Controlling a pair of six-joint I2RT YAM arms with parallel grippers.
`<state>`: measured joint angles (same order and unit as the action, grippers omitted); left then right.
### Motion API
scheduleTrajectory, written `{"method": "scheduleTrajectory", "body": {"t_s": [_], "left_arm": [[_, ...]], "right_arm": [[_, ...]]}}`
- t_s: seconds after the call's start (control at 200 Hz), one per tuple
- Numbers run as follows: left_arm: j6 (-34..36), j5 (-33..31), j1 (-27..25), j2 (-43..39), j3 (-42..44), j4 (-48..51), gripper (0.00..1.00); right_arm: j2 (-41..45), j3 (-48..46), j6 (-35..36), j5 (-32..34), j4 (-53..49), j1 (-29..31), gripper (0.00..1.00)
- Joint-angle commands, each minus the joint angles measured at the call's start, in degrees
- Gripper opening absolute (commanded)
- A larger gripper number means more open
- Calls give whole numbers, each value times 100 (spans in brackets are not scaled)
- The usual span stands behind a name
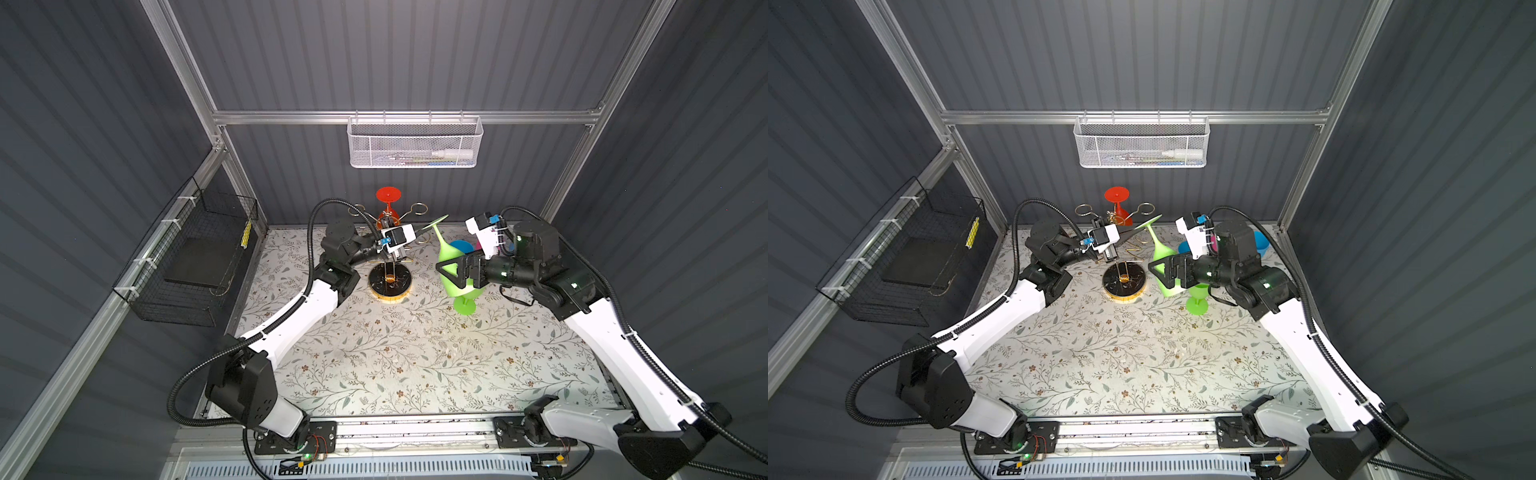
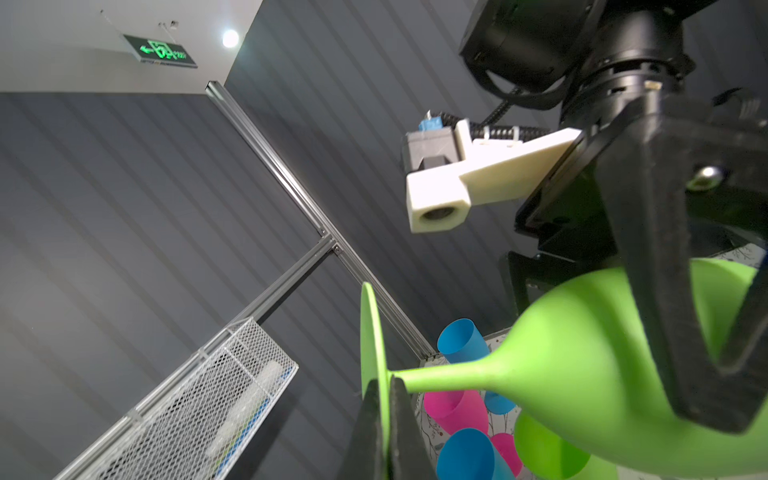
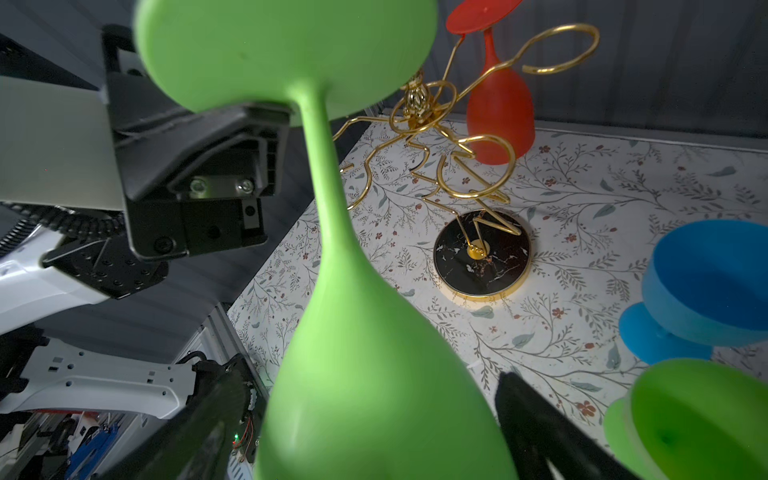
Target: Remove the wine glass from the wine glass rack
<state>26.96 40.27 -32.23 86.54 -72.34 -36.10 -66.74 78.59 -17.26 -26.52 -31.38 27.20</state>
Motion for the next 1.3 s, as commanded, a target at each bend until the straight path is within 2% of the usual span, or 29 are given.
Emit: {"method": "scheduleTrajectory", "body": {"t_s": [0.0,0.155,0.39,0.505,0.59,0.64,0.745,1.181,1.296], "left_arm": [[-773,-738,-29,-202,80,-257,0],[-2009,-1645,-29,-276,190,-169,0],[-3108,-2491,-14,-586,459,188,0],[-3402,-2409,6,-720,616,129,0],[-3507,-2404,15,-787,689,76,0],[-3513,-2402,25,-821,718,78,0],[-3548,-2315,32,-867,766,60,0],[-3787,-2181,108,-911,835,6,0],[-3935,-1981,163,-902,815,7,0]], "right_arm": [[216,-142,-92,-17,454,-102,98],[836,-397,-155,-64,878,-287,99],[1727,-883,-350,242,1595,-596,99],[2016,-1061,-476,471,1726,-620,95],[2101,-1180,-608,665,1777,-620,86],[2112,-1218,-637,1065,1741,-620,79],[2049,-1275,-682,1431,1633,-620,72],[1217,-1199,-1103,1049,2233,-466,60],[1009,-1179,-1145,1026,2403,-419,53]]}}
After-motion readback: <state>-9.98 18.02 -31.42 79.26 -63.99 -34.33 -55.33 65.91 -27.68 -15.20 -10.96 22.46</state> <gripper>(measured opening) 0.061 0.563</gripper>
